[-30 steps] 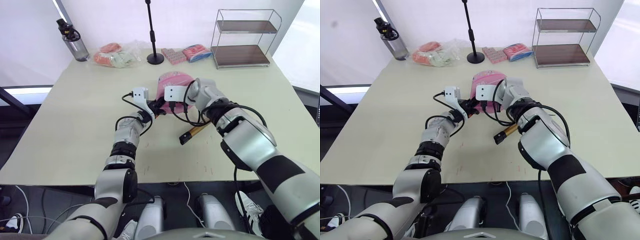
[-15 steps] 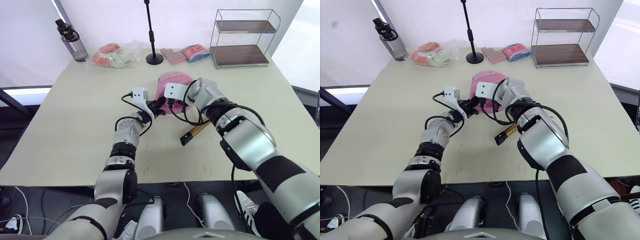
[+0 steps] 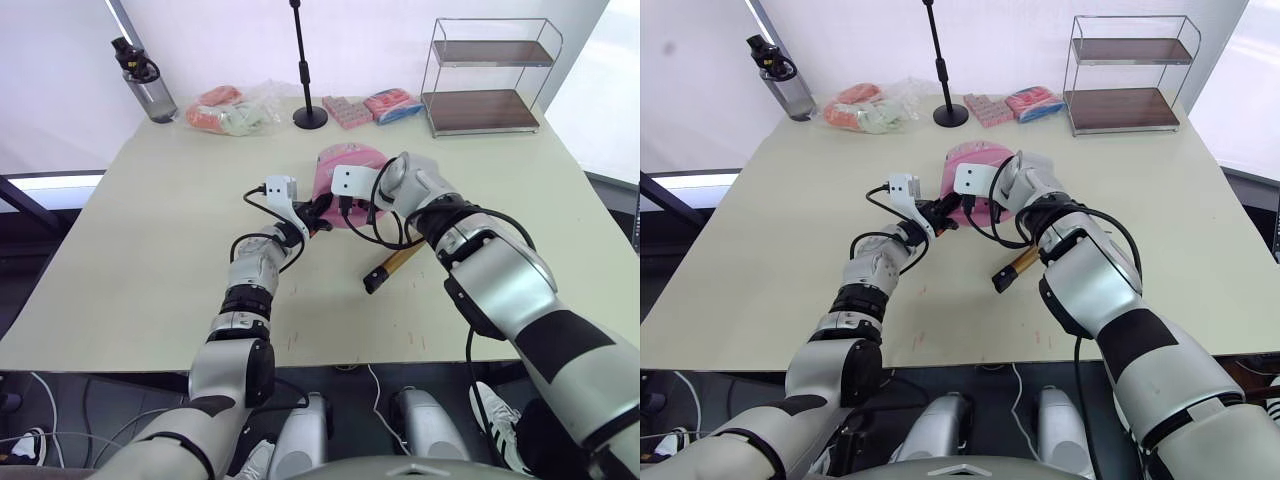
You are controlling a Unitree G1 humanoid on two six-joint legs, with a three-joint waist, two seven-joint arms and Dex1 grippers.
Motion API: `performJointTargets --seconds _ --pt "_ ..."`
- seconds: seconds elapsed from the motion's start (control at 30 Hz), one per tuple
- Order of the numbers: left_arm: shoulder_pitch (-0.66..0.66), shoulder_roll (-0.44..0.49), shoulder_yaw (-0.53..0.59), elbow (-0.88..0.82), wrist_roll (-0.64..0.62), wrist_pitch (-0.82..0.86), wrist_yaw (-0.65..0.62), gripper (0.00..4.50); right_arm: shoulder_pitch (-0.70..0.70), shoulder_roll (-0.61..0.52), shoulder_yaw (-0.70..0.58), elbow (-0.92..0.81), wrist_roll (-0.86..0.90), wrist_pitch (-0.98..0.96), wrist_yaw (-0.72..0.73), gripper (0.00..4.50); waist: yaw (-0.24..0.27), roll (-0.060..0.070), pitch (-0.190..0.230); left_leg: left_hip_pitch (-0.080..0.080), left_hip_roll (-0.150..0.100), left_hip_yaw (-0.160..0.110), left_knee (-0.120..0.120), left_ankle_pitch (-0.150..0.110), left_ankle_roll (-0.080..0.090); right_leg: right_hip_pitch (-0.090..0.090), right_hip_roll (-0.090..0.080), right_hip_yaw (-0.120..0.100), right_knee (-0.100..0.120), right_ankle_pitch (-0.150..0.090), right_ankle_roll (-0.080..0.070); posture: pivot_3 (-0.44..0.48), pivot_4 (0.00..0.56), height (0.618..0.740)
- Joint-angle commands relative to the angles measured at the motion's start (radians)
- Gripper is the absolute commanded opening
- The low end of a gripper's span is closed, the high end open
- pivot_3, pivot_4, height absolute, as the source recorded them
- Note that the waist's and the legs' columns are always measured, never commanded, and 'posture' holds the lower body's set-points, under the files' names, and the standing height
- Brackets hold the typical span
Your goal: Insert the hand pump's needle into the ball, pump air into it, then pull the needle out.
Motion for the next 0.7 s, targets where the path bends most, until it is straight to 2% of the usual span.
performJointTargets --seconds 0.03,0.7 --pt "0.013 -0.046 -0.080 0.053 0.031 0.051 -0.071 0.08 -0.003 0.027 -0.002 -0.029 0.028 -0.041 0.039 0.31 0.000 0.000 0.000 0.000 0.000 0.000 0.000 0.000 0.000 0.000 0.000 0.000 0.000 0.000 0.000 0.000 0.150 0.731" --pt "0.002 -0.042 -0.070 0.093 0.039 0.027 -0.067 0.08 0.006 -0.019 0.014 -0.050 0.022 -0.058 0.091 0.31 0.013 0.000 0.000 -0.001 0.000 0.000 -0.002 0.000 0.000 0.000 0.000 0.000 -0.002 0.000 0.000 0.000 0.150 0.731"
